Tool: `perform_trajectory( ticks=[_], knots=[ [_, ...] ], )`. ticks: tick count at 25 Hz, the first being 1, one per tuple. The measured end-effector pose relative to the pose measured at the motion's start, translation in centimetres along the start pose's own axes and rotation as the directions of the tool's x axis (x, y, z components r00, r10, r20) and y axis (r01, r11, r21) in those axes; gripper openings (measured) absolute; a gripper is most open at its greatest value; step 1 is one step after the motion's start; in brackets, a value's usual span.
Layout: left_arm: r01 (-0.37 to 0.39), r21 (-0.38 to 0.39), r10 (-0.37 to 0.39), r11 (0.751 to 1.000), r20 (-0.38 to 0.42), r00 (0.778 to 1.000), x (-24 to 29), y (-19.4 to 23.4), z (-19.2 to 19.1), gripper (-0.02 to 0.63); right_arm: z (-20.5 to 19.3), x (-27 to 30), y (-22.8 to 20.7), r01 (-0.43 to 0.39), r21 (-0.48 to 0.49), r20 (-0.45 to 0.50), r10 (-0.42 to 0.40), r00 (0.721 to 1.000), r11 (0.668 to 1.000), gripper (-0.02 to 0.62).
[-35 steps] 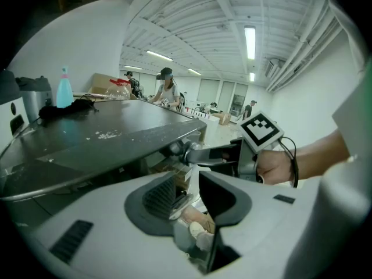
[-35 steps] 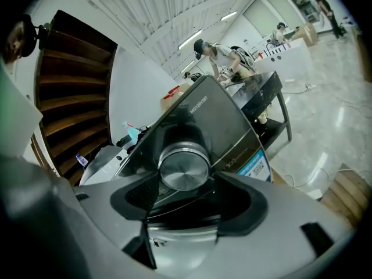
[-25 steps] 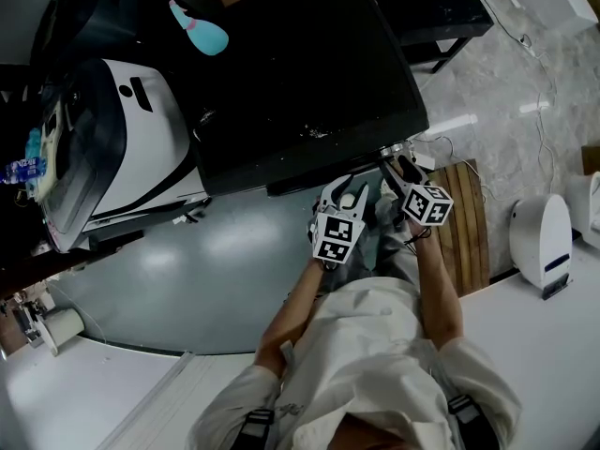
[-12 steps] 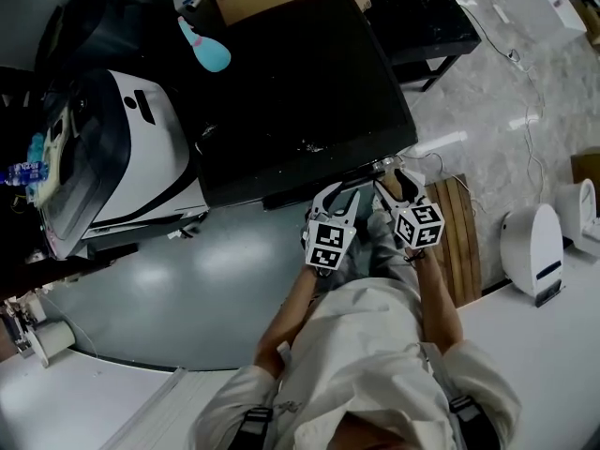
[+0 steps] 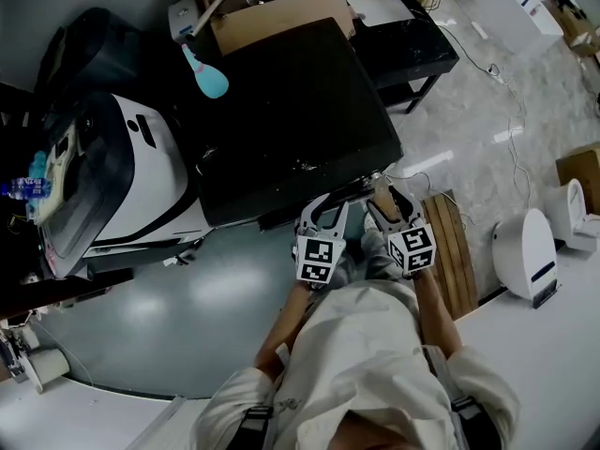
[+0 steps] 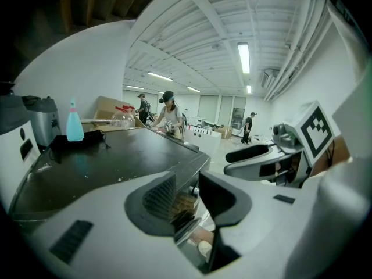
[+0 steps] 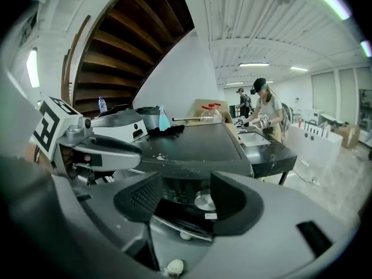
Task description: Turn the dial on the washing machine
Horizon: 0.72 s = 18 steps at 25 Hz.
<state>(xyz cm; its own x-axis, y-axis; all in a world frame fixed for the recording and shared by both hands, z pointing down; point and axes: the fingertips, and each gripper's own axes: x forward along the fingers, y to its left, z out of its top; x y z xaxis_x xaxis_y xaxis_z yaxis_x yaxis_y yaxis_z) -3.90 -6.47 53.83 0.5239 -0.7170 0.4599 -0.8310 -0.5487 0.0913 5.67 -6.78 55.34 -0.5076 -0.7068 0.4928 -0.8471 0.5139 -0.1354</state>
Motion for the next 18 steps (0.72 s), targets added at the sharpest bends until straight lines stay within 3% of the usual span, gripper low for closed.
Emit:
perform_trajectory(
  ticks=[9,18],
  knots=[
    [0.011,-0.026,-0.011,1.000,0.012,1.000,-1.1,-1.1,-0.4,0.130,1.1,-1.9,0.6,0.023,-0.037,-0.005,-0.023,1.000,0.999,0.247],
    [-0.086,-0.072,0.086,0.994,0.003,0.996,-3.0,-1.3,-1.3,0.130,1.0,-2.5,1.6,-0.046,-0.068,-0.022,0.044,0.999,0.997,0.236]
  ],
)
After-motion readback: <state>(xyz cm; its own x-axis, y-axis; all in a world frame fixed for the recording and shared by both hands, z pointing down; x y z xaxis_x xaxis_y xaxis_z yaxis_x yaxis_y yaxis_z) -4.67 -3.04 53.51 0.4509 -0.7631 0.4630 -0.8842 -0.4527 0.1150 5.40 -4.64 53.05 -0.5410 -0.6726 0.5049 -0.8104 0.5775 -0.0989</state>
